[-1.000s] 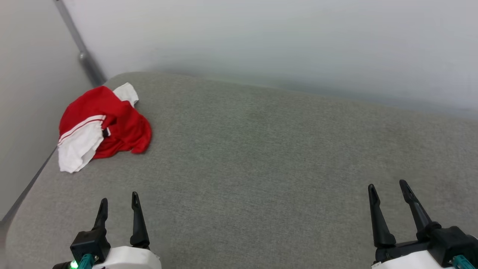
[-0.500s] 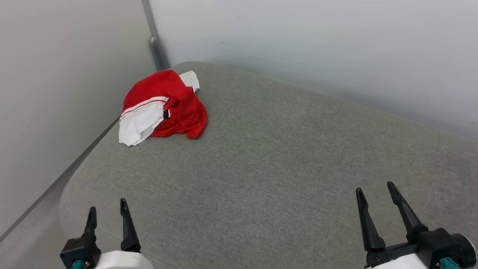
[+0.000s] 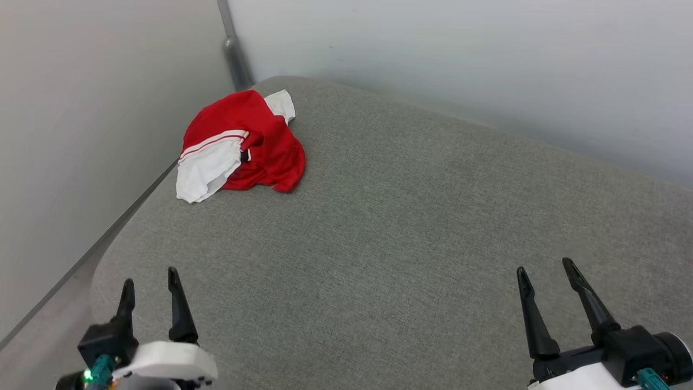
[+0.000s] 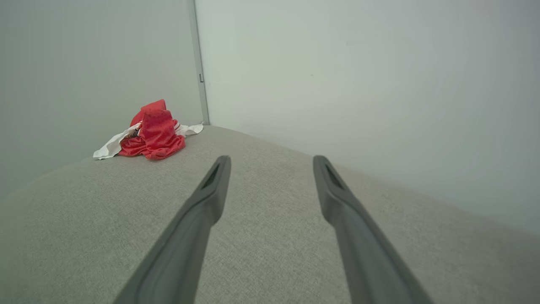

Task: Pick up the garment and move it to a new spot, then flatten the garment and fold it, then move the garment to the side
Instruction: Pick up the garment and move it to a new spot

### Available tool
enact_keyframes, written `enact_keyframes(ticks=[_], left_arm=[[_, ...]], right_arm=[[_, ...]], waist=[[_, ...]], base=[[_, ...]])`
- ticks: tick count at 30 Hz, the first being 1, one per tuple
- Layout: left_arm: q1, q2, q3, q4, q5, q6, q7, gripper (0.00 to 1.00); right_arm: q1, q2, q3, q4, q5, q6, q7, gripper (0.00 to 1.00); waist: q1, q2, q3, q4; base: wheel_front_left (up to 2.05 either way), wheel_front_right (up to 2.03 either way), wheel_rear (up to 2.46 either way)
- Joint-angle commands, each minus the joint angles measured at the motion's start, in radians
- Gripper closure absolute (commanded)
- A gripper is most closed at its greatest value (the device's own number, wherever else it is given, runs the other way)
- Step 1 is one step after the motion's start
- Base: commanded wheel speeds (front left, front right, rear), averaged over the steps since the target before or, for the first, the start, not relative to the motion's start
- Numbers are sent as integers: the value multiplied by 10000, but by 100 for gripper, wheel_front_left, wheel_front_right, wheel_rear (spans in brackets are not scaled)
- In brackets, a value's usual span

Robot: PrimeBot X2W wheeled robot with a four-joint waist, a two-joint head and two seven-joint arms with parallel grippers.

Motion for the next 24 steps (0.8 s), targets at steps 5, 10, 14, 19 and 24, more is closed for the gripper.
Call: enact_keyframes(ticks=[5, 10, 14, 19, 24], left_arm=[[-1731, 410, 587, 894, -104, -692, -28, 0], [-4067, 1237, 1078, 1847, -518, -1356, -28, 0], [-6031, 2086, 1345, 2645, -812, -1720, 57, 0], [-8107, 3106, 1308, 3449, -1076, -2073, 1049, 0], [-9763, 4263, 961, 4212, -1449, -2432, 2675, 0]], right_arm=[[-250, 3, -179, -266, -437, -7, -23, 0], [-685, 4, -517, -556, -1075, -7, -21, 0], [-1132, 3, -789, -834, -1555, -7, -21, 0], [-1667, 3, -1113, -1260, -1998, -7, -23, 0], [-2035, -10, -1322, -1767, -2341, -7, -21, 0]], waist=[[0, 0, 659, -336], [0, 0, 1765, -726], [0, 0, 2672, -1043], [0, 0, 3680, -1373], [0, 0, 4535, -1645]], base=[[0, 0, 0], [0, 0, 0], [0, 0, 0], [0, 0, 0], [0, 0, 0]])
